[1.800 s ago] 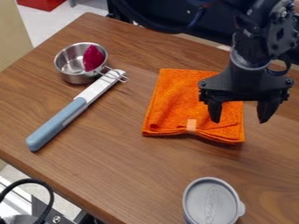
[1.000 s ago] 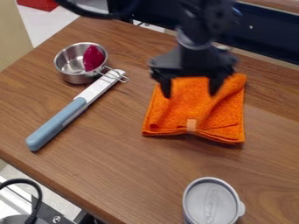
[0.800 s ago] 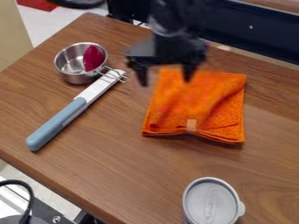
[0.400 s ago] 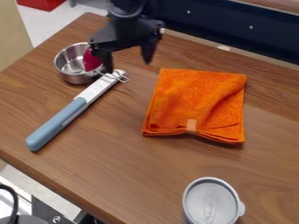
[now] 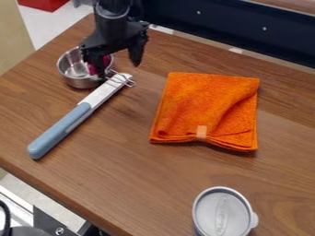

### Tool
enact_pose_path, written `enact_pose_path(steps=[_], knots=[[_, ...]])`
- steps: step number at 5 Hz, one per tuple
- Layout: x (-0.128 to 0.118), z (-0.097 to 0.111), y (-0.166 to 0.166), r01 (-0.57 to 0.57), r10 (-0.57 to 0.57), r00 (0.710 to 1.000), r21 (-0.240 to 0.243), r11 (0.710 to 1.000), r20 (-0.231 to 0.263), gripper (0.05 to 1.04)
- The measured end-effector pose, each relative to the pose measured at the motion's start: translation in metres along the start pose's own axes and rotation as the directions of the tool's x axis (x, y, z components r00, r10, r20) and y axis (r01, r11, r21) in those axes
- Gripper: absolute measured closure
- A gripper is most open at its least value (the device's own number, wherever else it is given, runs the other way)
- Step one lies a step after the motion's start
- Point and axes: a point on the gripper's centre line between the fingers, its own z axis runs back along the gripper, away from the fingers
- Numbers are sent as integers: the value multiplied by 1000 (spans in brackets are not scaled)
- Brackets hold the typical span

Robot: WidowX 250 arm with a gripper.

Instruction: Move the silverpot into the bottom of the table.

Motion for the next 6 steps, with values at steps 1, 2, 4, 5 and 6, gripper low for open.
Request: enact_pose_path(steps=[1, 2, 4, 5, 6], knots=[[15, -16, 2, -104, 104, 994, -10, 995, -31, 83], [23, -28, 3, -140, 140, 989, 1, 990, 49, 83], [16, -36, -3, -226, 225, 967, -10, 974, 121, 83], [16, -40, -4, -273, 271, 951, -7, 962, 146, 83], [16, -40, -5, -274, 272, 950, -5, 962, 155, 83]])
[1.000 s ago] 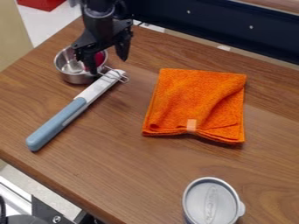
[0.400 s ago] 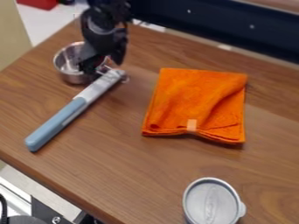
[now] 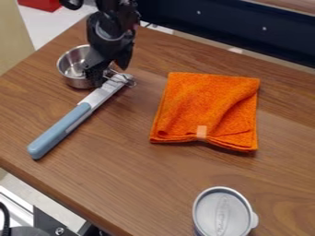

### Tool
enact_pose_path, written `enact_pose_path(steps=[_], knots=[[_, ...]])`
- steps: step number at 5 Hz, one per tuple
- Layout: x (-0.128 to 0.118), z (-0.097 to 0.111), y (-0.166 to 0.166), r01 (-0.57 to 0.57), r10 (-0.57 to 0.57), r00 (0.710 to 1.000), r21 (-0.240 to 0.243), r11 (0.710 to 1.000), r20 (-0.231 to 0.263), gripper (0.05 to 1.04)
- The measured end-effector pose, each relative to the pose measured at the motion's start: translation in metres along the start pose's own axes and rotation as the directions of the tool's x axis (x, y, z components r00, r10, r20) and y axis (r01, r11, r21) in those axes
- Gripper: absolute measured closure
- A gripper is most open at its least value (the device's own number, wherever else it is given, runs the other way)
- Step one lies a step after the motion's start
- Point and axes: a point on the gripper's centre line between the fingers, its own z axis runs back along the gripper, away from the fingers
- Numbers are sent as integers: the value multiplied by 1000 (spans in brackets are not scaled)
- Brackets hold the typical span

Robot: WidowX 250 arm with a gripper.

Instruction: Move the silverpot into the bottom of the table.

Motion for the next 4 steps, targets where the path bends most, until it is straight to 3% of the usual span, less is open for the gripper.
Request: enact_pose_path(steps=[3, 4], knots=[[-6, -7, 1, -49, 48, 998, 31, 998, 31, 111], [-7, -10, 0, -64, 63, 997, 37, 997, 39, 369]])
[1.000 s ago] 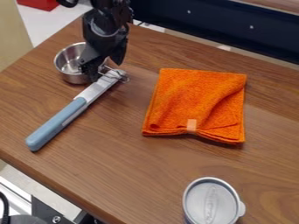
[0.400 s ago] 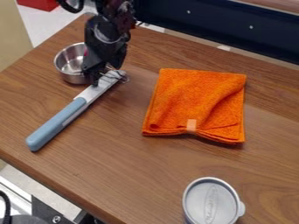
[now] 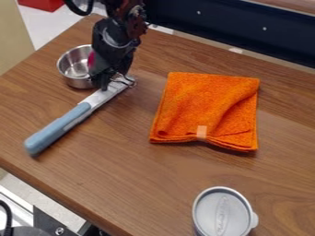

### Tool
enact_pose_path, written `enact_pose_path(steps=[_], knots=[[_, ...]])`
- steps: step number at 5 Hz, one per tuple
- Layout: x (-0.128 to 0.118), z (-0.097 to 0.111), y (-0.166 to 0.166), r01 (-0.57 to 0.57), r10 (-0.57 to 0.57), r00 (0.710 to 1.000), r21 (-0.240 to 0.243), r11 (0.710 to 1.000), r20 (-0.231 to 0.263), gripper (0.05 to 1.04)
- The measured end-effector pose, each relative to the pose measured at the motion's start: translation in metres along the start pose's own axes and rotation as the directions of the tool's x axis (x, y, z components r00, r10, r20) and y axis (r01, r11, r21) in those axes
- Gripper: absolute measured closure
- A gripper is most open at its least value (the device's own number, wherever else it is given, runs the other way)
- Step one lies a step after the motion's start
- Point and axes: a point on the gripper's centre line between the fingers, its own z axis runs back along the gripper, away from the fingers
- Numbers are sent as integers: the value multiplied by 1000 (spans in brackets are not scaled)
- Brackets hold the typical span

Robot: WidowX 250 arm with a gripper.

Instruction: Move the silverpot into the bottom of the table.

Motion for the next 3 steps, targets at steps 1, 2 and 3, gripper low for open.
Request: enact_pose_path(steps=[1, 2, 3], knots=[[0, 1, -1, -9, 9, 1000, 4, 1000, -8, 649], [0, 1, 0, -5, 5, 1000, 11, 1000, -7, 699], [1, 3, -2, 32, -32, 999, 13, 999, -13, 700]])
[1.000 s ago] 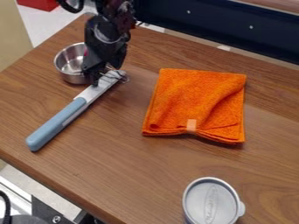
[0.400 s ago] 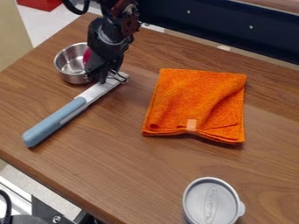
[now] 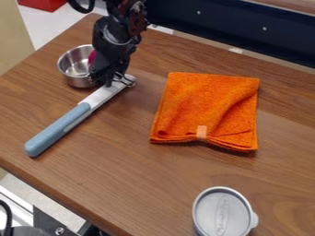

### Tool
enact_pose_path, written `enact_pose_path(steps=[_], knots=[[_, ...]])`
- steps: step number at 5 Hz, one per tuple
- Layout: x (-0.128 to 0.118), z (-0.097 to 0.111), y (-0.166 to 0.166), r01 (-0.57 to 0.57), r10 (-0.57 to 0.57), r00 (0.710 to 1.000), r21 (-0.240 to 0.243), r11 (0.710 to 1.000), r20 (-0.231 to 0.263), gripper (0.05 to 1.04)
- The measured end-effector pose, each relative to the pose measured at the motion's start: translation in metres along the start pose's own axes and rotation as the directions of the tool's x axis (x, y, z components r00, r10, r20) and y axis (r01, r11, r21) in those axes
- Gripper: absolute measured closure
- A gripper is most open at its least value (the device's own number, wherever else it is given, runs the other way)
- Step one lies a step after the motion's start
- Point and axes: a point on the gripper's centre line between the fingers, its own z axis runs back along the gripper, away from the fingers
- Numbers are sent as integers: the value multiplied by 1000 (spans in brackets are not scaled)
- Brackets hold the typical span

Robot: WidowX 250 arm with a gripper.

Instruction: Move the silverpot into the bottom of the table.

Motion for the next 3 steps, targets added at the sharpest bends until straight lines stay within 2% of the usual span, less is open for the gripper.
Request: enact_pose_path(steps=[1, 2, 3], knots=[[-2, 4, -5, 44, -44, 999, -15, 999, 28, 700], [0, 20, -13, 132, -129, 987, -27, 991, 100, 700], [2, 33, -16, 152, -143, 981, -63, 986, 131, 700]])
